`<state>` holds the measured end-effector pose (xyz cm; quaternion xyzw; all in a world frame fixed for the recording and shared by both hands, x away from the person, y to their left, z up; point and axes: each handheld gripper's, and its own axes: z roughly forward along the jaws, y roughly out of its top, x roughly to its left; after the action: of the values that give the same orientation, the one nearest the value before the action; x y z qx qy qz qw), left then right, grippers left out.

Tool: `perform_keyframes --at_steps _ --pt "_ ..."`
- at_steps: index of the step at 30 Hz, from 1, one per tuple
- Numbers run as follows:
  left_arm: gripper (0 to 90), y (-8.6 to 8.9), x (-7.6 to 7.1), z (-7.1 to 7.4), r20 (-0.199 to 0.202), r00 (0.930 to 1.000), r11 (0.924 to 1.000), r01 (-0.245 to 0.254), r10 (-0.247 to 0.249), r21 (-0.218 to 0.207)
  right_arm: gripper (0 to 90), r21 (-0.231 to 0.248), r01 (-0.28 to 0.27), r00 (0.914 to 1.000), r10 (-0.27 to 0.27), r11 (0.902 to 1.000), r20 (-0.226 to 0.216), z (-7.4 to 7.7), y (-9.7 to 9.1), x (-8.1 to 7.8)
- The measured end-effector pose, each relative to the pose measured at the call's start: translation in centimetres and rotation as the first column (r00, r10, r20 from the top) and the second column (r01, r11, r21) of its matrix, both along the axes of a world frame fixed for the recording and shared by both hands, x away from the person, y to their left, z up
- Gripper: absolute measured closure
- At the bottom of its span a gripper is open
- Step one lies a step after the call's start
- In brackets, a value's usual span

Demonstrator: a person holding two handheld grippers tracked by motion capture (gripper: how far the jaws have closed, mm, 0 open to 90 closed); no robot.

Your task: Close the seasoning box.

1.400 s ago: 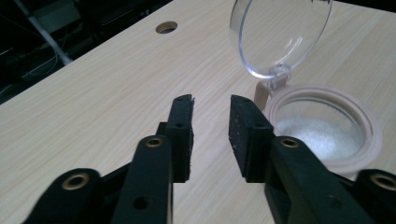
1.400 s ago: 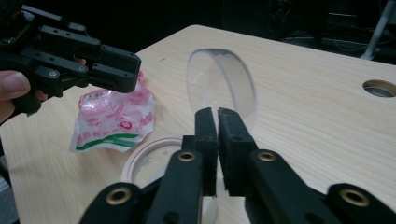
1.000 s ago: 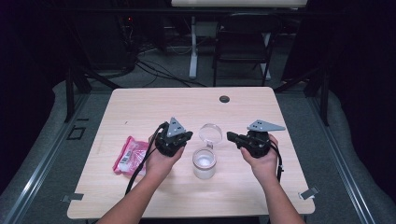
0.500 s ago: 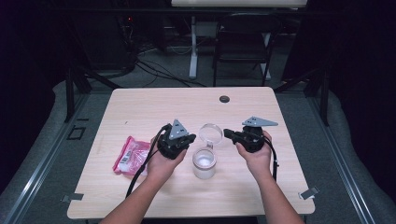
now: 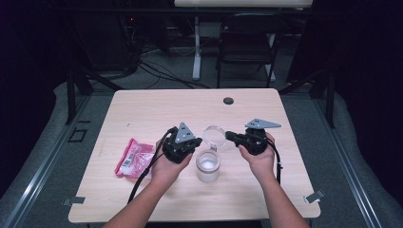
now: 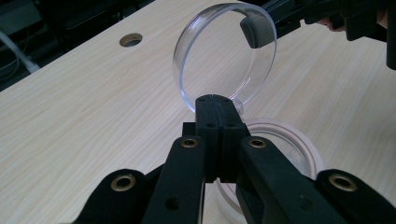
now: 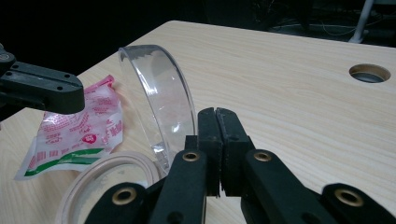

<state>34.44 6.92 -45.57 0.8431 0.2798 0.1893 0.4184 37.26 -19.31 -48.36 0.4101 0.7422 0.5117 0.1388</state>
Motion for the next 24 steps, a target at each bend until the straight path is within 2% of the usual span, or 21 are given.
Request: perform_keyframes --at_steps 9,14,24 --pt "90.0 -0.14 -0.07 0.07 -0.001 1.0000 0.9999 0.008 -0.008 0.007 89.0 -0.007 -0.007 1.0000 0.007 1.0000 0.007 0.09 0.13 -0.22" --pt "90.0 -0.33 -0.10 0.17 0.002 1.0000 0.9999 0.009 -0.009 0.005 88.7 0.005 -0.011 0.9999 0.011 0.9999 0.010 0.15 0.30 -0.39" --pt "90.0 -0.56 -0.26 0.32 0.007 0.9999 0.9999 0.014 -0.014 0.005 87.9 -0.008 -0.031 0.9994 0.032 0.9995 0.016 0.25 0.57 -0.76"
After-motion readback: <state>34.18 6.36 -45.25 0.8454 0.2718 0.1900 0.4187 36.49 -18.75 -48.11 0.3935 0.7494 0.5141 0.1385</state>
